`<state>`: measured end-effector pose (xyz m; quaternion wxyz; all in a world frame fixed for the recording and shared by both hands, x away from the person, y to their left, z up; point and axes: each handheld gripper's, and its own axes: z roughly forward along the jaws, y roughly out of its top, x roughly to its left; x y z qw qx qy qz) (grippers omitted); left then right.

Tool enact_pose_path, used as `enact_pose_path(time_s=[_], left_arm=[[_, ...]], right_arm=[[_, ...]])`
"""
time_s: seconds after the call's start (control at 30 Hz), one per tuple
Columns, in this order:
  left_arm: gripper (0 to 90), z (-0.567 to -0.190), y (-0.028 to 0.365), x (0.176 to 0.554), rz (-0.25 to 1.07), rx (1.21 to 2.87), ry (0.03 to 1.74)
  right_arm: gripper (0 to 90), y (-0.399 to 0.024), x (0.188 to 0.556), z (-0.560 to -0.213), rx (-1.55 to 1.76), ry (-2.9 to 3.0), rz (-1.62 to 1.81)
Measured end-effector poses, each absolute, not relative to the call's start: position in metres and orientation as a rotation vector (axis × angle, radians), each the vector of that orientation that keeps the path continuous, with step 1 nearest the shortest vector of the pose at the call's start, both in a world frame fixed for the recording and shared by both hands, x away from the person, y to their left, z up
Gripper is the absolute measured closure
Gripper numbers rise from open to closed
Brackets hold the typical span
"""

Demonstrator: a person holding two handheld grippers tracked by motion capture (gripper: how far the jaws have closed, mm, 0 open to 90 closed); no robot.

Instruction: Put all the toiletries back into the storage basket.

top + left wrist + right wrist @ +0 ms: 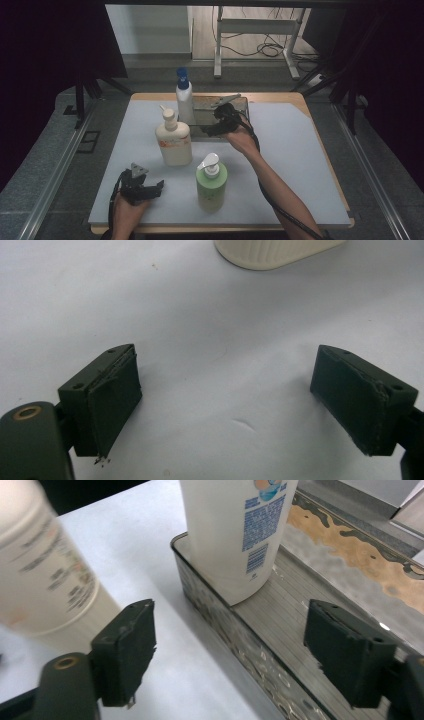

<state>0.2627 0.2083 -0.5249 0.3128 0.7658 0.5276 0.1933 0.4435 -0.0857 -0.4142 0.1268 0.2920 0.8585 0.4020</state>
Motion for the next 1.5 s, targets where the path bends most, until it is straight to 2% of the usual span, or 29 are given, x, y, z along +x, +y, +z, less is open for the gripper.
enact_pose_path(time_s=[0.73,1.5], left_arm=[[12.0,-0.525,0.208,0.263,0.511,2.021,1.392],[12.0,-0.525,0.208,0.262,0.512,2.021,1.393]], right_arm=[[1.1,-0.132,0.404,-0.415,0.762,2.527,1.178],[0.0,-0.176,0.360,-0.432,0.751,2.544,1.212]])
